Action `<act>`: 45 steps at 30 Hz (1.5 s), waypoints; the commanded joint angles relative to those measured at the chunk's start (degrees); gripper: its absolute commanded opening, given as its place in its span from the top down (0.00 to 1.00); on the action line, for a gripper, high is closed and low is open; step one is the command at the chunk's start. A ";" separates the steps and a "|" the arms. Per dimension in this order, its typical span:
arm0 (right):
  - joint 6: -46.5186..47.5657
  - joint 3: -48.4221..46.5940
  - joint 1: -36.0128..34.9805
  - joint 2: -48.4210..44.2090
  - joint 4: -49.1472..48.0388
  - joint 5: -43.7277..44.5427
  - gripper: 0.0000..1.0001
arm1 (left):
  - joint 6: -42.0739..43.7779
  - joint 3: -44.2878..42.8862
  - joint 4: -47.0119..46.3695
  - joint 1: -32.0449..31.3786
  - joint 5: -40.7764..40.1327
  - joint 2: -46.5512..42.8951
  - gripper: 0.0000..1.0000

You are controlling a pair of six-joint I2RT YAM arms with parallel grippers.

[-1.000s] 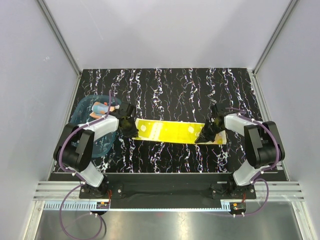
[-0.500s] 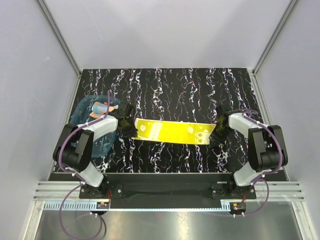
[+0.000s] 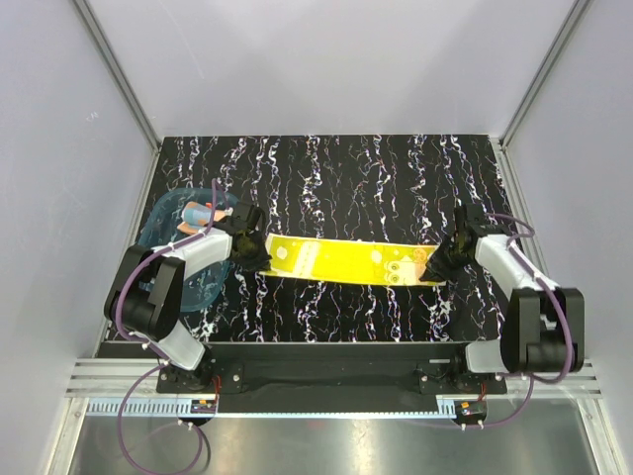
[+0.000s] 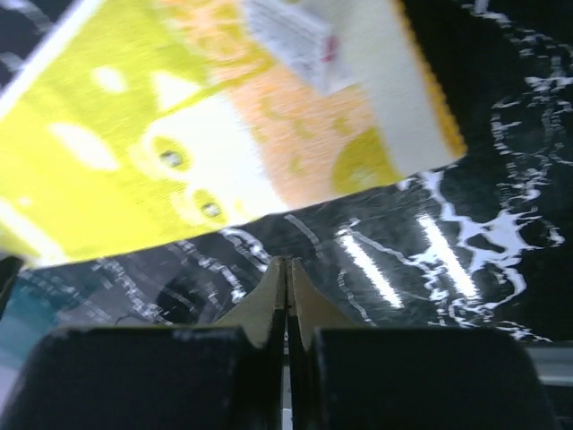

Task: Roll the towels
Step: Fold the towel

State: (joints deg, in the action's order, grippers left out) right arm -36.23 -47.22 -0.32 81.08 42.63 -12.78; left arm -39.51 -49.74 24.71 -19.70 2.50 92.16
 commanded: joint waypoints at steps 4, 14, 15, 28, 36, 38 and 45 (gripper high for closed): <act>1.16 -0.76 -0.48 0.12 -2.99 -5.07 1.00 | 1.89 2.27 2.10 0.81 -3.91 0.56 0.83; 2.04 -2.44 -0.03 11.20 -2.38 2.83 1.00 | 2.06 2.27 2.10 0.81 -4.00 0.48 0.85; 1.69 -2.35 1.88 11.47 -2.38 3.19 1.00 | 2.15 2.27 2.18 0.89 -4.00 0.56 0.85; 1.86 -3.32 6.73 9.28 -0.44 5.15 1.00 | 3.21 2.63 2.71 1.86 -3.82 -0.05 0.86; 0.72 -1.38 4.54 -2.51 -5.72 -9.46 1.00 | 3.21 2.19 2.63 1.86 -3.65 0.13 0.86; 1.33 -3.48 4.54 -0.84 -4.85 -8.94 1.00 | 3.12 2.01 2.62 1.86 -3.38 0.30 0.86; 3.09 -5.95 4.54 11.37 -4.58 -4.11 1.00 | 3.21 1.75 3.15 1.86 -3.38 0.21 0.87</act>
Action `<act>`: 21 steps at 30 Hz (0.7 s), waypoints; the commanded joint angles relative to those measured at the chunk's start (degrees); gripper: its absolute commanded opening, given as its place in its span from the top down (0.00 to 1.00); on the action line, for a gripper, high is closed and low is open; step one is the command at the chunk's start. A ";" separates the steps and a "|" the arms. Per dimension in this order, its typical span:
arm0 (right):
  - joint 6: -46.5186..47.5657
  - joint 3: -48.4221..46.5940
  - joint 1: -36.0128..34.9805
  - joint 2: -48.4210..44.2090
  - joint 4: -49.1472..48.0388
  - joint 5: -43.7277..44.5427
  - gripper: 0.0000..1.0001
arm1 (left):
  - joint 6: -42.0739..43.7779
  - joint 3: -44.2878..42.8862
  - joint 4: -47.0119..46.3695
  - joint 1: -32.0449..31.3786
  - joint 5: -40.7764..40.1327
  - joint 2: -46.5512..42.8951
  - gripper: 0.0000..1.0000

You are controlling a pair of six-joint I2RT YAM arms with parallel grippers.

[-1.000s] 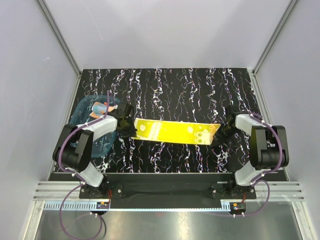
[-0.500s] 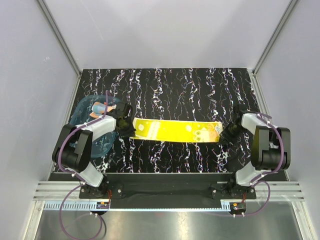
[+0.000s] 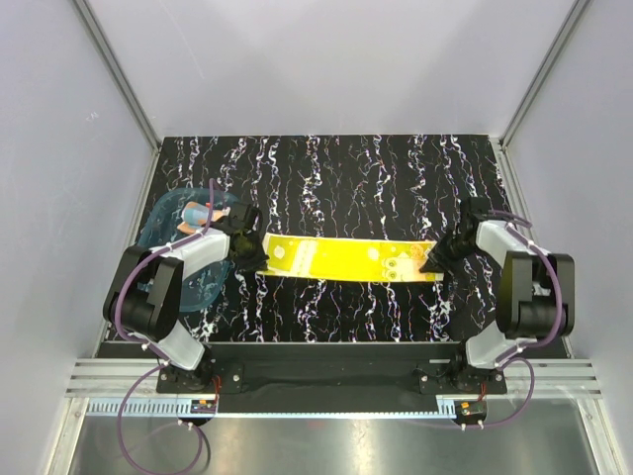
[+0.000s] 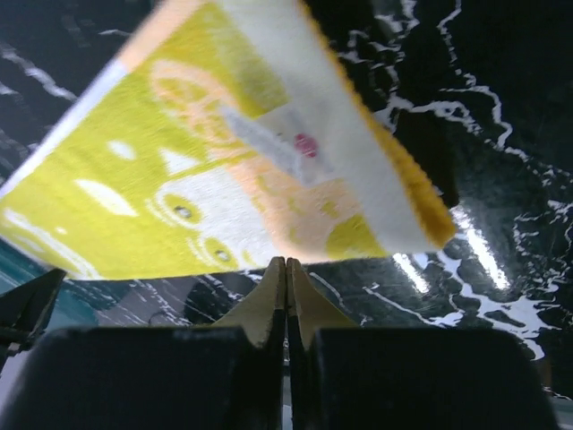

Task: Roll the towels
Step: Fold the towel

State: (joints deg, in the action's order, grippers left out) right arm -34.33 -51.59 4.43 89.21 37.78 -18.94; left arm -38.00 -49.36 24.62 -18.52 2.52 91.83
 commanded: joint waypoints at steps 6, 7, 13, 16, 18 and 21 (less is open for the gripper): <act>0.58 -0.35 1.64 5.97 1.15 7.86 1.00 | 2.14 1.37 3.68 0.68 -3.67 0.63 0.87; 0.23 -0.18 1.81 5.98 0.98 8.13 1.00 | 2.14 1.46 3.59 0.68 -3.67 0.72 0.87; -1.36 0.62 4.53 7.03 1.86 14.63 1.00 | 2.31 1.82 3.50 0.68 -3.75 0.72 0.87; -1.18 0.44 5.07 7.73 1.86 15.07 1.00 | 2.31 1.90 3.59 0.68 -3.67 0.63 0.87; -0.66 -0.08 5.07 7.21 1.68 15.16 1.00 | 2.14 2.08 3.42 0.68 -3.67 0.45 0.87; 0.74 -1.84 4.98 4.76 2.03 12.53 1.00 | 1.88 1.99 3.94 0.68 -2.97 -0.16 0.88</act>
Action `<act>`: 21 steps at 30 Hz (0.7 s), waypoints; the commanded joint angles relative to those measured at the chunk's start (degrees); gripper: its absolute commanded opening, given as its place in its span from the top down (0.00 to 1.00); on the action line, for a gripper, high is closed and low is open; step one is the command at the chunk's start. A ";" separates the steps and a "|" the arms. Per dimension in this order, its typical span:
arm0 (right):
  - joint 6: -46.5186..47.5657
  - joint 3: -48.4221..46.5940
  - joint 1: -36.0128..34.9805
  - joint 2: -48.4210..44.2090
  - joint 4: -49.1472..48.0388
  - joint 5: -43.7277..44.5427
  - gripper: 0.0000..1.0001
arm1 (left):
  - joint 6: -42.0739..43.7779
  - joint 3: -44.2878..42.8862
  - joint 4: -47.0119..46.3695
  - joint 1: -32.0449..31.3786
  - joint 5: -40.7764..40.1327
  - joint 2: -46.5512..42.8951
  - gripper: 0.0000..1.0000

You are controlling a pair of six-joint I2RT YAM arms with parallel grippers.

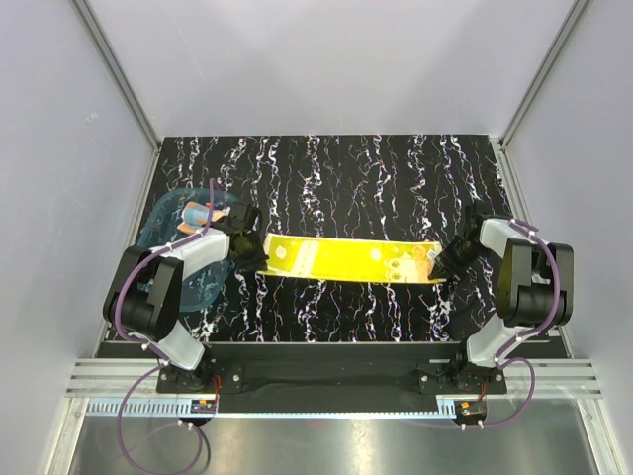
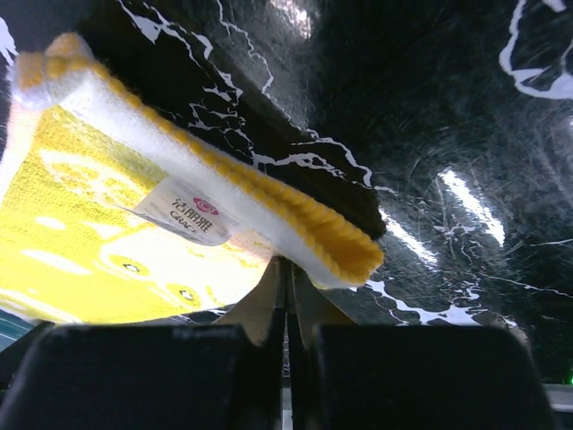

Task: Roll the towels
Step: Fold the towel

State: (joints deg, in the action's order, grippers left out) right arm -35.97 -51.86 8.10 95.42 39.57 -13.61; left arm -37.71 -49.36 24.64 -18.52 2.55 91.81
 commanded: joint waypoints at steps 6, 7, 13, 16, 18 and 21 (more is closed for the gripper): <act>5.99 -6.68 1.31 -7.95 0.77 -8.18 0.71 | 1.59 -0.38 7.77 0.59 -2.90 -5.67 0.72; 6.08 -6.94 1.31 -9.27 0.94 -8.89 0.64 | 1.68 -1.95 8.57 0.59 -2.90 -6.46 0.69; 4.59 -6.33 1.31 -19.03 4.71 -4.51 0.46 | 3.70 -7.93 15.86 0.59 -4.56 -13.13 0.38; 3.10 -3.61 1.39 -21.32 6.56 -1.61 0.45 | 5.89 -11.01 19.99 0.59 -5.61 -15.60 0.34; 2.04 -0.45 1.31 -22.29 6.66 -0.11 0.45 | 7.91 -12.07 22.55 0.59 -6.58 -19.11 0.34; 1.07 3.33 1.48 -23.34 5.52 2.53 0.47 | 10.63 -11.37 24.48 0.59 -8.87 -24.56 0.34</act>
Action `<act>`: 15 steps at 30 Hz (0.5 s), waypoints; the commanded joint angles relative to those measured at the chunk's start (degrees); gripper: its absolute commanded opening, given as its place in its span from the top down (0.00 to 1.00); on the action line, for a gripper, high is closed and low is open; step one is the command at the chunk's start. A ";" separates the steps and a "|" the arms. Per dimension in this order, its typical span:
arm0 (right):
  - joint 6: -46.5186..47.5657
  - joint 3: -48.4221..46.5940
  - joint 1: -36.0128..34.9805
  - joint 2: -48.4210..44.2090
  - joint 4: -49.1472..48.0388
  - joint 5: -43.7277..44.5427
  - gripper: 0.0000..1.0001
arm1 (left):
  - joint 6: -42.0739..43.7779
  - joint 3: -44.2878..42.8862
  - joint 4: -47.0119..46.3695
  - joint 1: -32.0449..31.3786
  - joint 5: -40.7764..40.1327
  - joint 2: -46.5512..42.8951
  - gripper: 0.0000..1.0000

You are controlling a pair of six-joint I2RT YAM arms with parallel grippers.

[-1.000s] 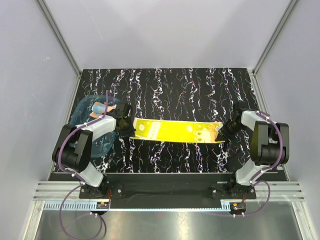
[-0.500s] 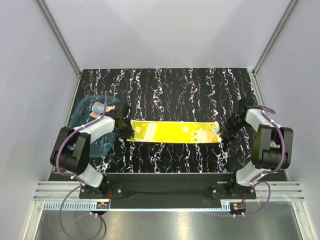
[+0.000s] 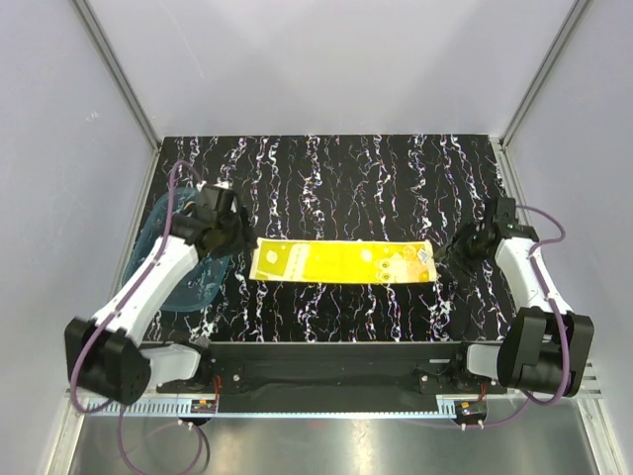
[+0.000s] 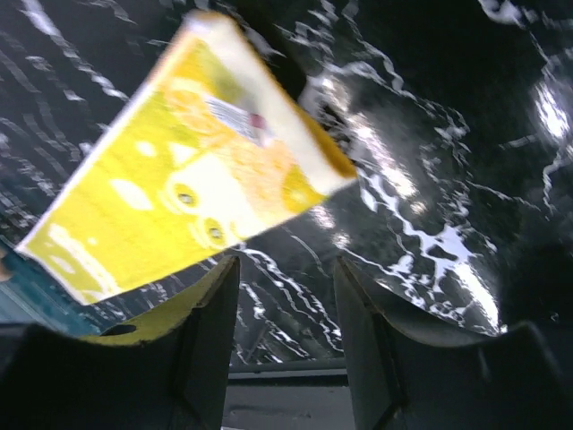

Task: Roll the towels
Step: Fold the towel

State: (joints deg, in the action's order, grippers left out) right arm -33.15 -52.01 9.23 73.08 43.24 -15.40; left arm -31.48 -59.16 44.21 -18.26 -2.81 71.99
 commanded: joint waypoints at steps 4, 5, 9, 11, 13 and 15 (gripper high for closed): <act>-3.33 7.62 0.96 -1.89 -1.93 4.32 0.47 | 7.92 1.40 4.05 0.33 -6.40 -10.97 0.34; -3.50 8.23 0.96 -1.10 -2.46 4.06 0.47 | 8.54 2.28 2.92 0.33 -7.38 -11.77 0.34; -3.42 8.77 0.96 1.54 -4.39 4.32 0.46 | 8.90 5.54 1.76 0.42 -10.90 -12.40 0.34; -3.85 9.20 0.96 2.76 -5.89 4.50 0.46 | 8.90 5.02 1.67 0.42 -10.38 -11.43 0.34; -4.03 9.56 0.96 3.73 -7.20 3.98 0.46 | 9.16 4.93 1.59 0.42 -10.81 -11.17 0.34; -4.30 9.91 0.96 5.05 -7.73 3.45 0.46 | 9.60 5.02 1.59 0.42 -11.08 -11.43 0.34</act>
State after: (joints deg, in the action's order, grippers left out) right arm -36.40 -42.72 9.87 76.84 38.50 -12.64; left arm -23.75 -53.93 47.55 -18.11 -11.42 61.12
